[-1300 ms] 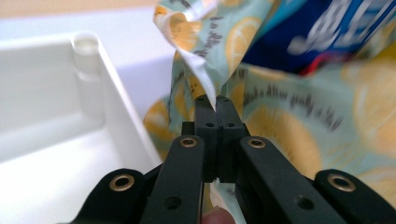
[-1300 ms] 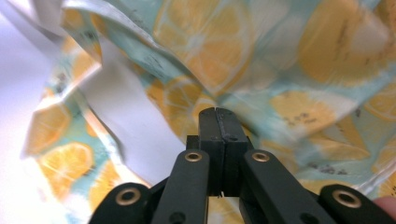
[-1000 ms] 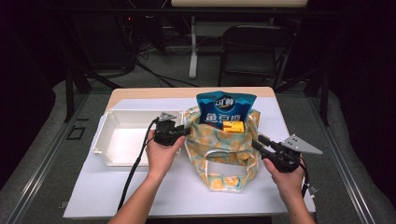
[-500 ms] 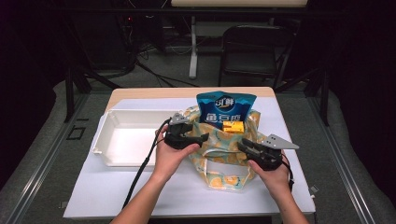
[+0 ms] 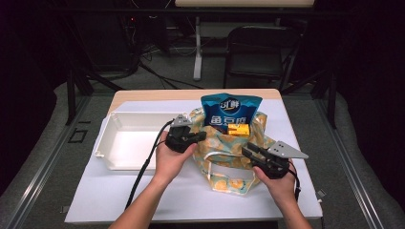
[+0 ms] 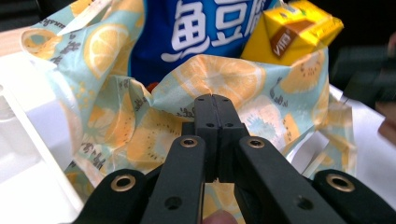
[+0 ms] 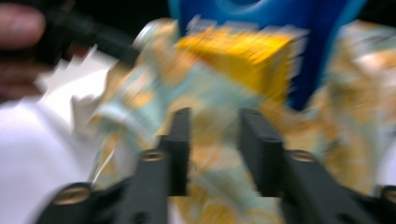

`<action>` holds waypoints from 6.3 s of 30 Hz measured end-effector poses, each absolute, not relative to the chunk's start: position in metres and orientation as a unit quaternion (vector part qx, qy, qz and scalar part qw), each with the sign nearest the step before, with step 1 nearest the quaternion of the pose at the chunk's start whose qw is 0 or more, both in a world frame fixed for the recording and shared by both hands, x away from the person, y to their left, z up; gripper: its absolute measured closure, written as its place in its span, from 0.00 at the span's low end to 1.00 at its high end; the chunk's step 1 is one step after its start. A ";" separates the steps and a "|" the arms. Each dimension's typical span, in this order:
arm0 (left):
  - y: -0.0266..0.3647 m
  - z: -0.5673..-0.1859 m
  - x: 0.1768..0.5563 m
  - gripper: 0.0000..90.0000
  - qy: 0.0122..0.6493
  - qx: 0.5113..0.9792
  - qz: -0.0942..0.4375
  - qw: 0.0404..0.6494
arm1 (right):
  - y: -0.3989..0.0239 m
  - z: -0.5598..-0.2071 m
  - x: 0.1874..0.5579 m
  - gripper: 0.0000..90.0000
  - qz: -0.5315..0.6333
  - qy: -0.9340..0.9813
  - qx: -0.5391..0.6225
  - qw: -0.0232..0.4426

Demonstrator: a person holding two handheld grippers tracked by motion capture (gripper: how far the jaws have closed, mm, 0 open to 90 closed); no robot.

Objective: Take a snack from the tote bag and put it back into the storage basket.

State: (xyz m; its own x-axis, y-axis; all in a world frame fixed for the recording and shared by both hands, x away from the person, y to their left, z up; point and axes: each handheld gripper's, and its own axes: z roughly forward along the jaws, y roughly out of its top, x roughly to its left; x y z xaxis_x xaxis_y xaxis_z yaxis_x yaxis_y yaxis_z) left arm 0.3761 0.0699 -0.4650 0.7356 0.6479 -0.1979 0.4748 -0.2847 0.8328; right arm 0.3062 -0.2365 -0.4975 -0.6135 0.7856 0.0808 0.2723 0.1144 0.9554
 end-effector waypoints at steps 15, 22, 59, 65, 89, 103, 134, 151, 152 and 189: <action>0.062 -0.527 0.340 1.00 0.375 0.814 0.094 0.434 | -0.233 -0.522 0.322 0.85 0.472 0.747 0.405 0.236; 0.052 -0.552 0.342 1.00 0.385 0.829 0.101 0.392 | -0.243 -0.532 0.325 1.00 0.437 0.755 0.450 0.191; 0.049 -0.566 0.338 1.00 0.399 0.810 0.060 0.425 | -0.251 -0.559 0.323 1.00 0.360 0.771 0.505 0.145; 0.048 -0.566 0.336 1.00 0.395 0.810 0.070 0.427 | -0.255 -0.545 0.309 0.71 0.408 0.750 0.495 0.160; 0.048 -0.565 0.334 1.00 0.388 0.820 0.066 0.415 | -0.255 -0.547 0.349 1.00 0.389 0.711 0.557 0.179; 0.062 -0.561 0.327 1.00 0.413 0.804 0.088 0.419 | -0.266 -0.560 0.349 1.00 0.369 0.721 0.559 0.178; 0.053 -0.534 0.340 1.00 0.468 0.752 0.166 0.435 | -0.249 -0.544 0.344 1.00 0.430 0.711 0.518 0.203; 0.060 -0.564 0.340 1.00 0.472 0.771 0.138 0.405 | -0.260 -0.550 0.344 0.85 0.413 0.711 0.535 0.196; 0.060 -0.564 0.338 0.99 0.472 0.768 0.138 0.410 | -0.262 -0.545 0.341 0.81 0.422 0.706 0.532 0.201; 0.115 -0.505 0.326 0.63 0.435 0.728 0.165 0.504 | -0.238 -0.447 0.388 0.61 0.523 0.664 0.469 0.257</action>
State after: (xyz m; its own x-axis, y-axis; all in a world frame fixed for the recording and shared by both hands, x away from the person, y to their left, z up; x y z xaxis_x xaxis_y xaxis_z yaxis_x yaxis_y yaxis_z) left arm 0.3260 0.1150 -0.5053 0.5671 0.7995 -0.1982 0.4673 -0.1141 0.8767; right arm 0.3876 -0.2382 -0.4466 -0.4280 0.8913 0.1496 0.3537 0.0128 0.9353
